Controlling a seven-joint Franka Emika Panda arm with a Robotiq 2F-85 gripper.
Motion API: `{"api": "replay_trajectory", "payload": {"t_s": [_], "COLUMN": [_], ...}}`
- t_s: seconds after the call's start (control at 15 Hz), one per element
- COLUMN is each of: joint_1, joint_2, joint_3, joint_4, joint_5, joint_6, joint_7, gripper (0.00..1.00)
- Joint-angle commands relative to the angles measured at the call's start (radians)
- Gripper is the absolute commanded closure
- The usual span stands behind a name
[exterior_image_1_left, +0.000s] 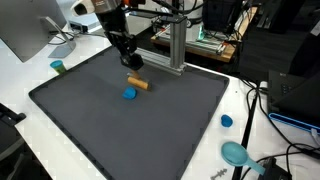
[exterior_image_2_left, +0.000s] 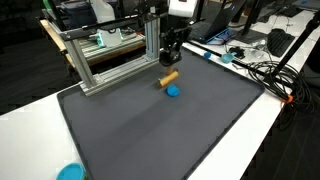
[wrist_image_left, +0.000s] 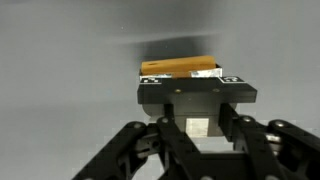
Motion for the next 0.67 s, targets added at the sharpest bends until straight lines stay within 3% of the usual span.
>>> {"api": "replay_trajectory", "payload": {"t_s": [0.0,0.13,0.33,0.6], "joint_1": [-0.005,0.003,-0.004,-0.004], "joint_2": [-0.072,-0.097,-0.109,-0.096], "joint_3": [0.019,0.019,0.046,0.066], "joint_4": [-0.004,0.002,-0.003,0.029], "joint_5": [0.009,-0.031,-0.008,-0.037], "joint_6": [-0.007,-0.010,0.054,0.001], "joint_7": [-0.037,-0.049,-0.226,-0.413], "gripper": [0.79,0.79,0.79,0.79]}}
